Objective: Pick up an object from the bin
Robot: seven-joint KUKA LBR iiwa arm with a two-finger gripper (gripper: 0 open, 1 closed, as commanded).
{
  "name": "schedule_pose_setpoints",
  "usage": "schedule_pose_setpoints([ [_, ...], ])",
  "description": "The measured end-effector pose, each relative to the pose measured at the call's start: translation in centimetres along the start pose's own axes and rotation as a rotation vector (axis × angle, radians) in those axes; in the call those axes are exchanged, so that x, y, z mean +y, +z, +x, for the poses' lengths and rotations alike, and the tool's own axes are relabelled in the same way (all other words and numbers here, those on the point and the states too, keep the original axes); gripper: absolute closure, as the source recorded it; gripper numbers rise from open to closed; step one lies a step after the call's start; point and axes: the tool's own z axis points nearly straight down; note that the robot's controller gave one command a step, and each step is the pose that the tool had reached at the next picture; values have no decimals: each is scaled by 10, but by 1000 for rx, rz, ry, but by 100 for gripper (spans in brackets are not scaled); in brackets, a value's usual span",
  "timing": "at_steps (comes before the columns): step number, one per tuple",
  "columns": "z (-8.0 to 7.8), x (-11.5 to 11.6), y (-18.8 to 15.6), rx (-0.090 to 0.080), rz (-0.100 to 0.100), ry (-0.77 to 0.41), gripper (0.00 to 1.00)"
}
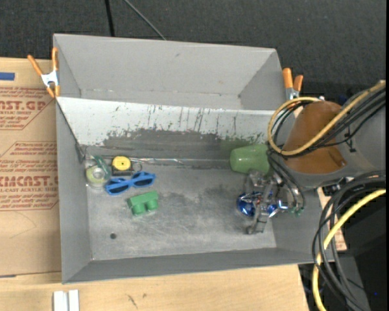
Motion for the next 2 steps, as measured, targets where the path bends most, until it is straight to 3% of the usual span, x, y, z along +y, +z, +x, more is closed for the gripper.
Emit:
schedule_pose_setpoints([
  [2,0,1,0,1,0,0,0],
])
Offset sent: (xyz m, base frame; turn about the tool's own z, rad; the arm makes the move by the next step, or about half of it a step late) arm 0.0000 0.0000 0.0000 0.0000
